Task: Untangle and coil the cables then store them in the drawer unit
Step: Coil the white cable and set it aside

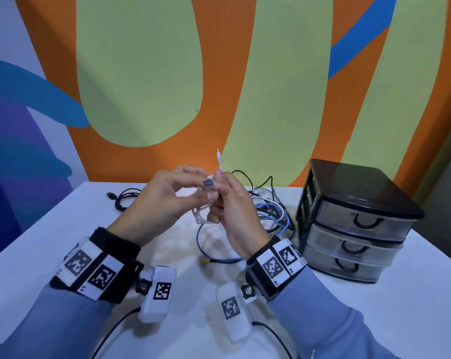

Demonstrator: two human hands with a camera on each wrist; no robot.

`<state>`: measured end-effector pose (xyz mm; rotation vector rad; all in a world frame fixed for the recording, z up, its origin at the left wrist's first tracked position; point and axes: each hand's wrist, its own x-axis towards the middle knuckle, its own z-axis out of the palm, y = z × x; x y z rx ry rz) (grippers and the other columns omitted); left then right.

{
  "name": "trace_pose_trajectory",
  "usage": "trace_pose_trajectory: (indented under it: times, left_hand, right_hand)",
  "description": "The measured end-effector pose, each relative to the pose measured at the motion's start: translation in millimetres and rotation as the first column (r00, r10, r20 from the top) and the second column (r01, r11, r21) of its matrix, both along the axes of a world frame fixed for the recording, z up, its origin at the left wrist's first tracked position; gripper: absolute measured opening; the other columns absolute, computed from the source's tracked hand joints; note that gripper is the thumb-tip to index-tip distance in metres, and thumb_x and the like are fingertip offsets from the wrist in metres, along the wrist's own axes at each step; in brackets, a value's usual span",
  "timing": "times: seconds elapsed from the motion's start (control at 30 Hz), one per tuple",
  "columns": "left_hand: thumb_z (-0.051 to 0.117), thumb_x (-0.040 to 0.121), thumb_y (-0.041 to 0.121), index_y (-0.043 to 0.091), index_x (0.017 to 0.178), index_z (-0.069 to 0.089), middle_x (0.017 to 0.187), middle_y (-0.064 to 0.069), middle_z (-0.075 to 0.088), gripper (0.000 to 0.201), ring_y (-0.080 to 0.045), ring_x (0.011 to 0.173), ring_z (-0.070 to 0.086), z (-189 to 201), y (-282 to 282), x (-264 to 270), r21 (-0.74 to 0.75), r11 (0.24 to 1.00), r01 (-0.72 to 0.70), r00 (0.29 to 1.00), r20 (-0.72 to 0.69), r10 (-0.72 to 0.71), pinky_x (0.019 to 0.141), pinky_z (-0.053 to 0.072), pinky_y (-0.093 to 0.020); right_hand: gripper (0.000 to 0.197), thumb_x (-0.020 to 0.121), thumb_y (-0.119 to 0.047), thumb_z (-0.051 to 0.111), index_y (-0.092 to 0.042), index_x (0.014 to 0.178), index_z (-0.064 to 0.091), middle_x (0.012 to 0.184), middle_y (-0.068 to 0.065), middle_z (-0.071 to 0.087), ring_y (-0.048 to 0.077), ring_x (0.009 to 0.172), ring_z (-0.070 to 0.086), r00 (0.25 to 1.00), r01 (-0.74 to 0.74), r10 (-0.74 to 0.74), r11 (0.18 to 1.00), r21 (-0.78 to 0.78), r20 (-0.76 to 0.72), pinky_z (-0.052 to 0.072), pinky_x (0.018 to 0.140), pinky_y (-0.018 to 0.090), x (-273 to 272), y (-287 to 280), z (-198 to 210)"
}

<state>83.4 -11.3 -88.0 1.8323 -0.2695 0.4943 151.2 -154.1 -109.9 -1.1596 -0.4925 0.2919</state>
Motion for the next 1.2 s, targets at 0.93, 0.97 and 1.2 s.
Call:
trace_pose_trajectory:
  times: [0.93, 0.97, 1.2]
  left_hand:
    - [0.056, 0.108, 0.014, 0.006, 0.095, 0.072, 0.092, -0.009, 0.072, 0.022, -0.015, 0.078, 0.066, 5, 8, 7, -0.491, 0.853, -0.180, 0.932, -0.363, -0.012, 0.071, 0.063, -0.027]
    - [0.054, 0.109, 0.012, 0.006, 0.094, 0.071, 0.092, -0.009, 0.073, 0.023, -0.016, 0.078, 0.066, 5, 7, 8, -0.542, 0.813, -0.213, 0.935, -0.355, 0.008, 0.070, 0.063, -0.027]
    - [0.055, 0.108, 0.009, 0.008, 0.101, 0.068, 0.086, -0.004, 0.074, 0.015, -0.012, 0.075, 0.054, 9, 6, 7, -0.713, 0.669, -0.212, 0.971, -0.229, 0.063, 0.068, 0.056, -0.021]
  right_hand:
    - [0.038, 0.112, -0.034, 0.043, -0.014, 0.080, 0.043, 0.060, 0.000, 0.022, 0.015, 0.051, 0.025, 0.978, -0.012, 0.055, 0.977, 0.213, -0.201, 0.042, 0.054, 0.028, 6, -3, 3]
    - [0.039, 0.113, -0.034, 0.042, -0.016, 0.078, 0.041, 0.059, -0.001, 0.022, 0.015, 0.050, 0.026, 0.977, -0.005, 0.052, 0.975, 0.223, -0.207, 0.043, 0.054, 0.028, 7, -4, 4]
    - [0.041, 0.113, -0.035, 0.040, -0.019, 0.075, 0.036, 0.060, -0.003, 0.021, 0.013, 0.048, 0.023, 0.975, 0.036, 0.014, 0.975, 0.219, -0.220, 0.039, 0.050, 0.025, 12, -2, 2]
